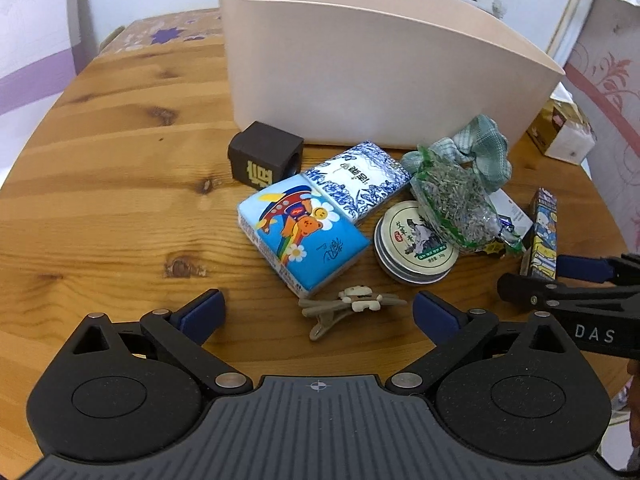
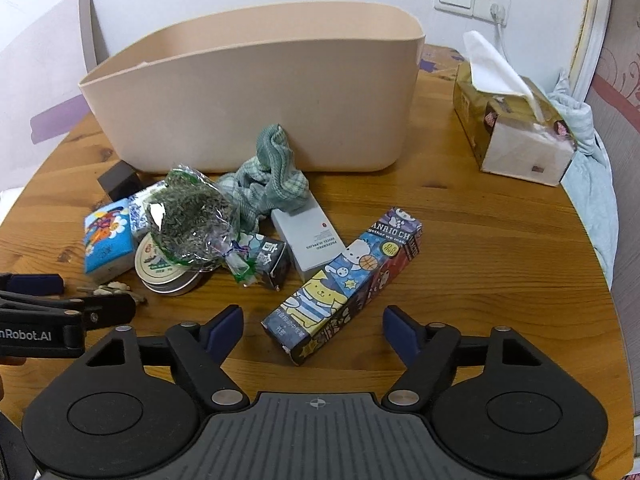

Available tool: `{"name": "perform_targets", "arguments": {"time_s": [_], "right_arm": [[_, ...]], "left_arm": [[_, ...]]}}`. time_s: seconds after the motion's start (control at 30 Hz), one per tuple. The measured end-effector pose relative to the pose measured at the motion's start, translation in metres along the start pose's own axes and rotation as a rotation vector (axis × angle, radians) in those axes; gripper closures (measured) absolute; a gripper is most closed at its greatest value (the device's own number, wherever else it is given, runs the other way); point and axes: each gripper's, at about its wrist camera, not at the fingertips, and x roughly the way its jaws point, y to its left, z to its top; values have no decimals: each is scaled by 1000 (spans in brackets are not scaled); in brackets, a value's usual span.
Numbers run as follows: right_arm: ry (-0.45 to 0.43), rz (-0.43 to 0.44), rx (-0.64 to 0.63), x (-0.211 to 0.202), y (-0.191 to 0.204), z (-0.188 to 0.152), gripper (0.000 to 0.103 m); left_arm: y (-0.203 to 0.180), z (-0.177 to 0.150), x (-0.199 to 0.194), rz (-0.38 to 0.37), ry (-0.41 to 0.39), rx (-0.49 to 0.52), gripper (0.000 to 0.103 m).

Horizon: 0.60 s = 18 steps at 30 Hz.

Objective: Organize objects
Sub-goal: 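Grasp the metal hair clip with the left tool while the right grasps the cartoon tube box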

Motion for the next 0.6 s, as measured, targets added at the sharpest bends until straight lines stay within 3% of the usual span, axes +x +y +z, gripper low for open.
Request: {"name": "perform_targets", "arguments": {"time_s": [0.2, 0.4, 0.6], "right_arm": [[-2, -22, 4, 1, 1, 1, 29], [-15, -37, 21, -2, -5, 0, 48], [-23, -26, 29, -4, -7, -4, 69]], "left_arm": [[-7, 1, -2, -31, -11, 44, 18], [-11, -3, -7, -58, -7, 55, 27], [-9, -8, -12, -60, -24, 66, 54]]}}
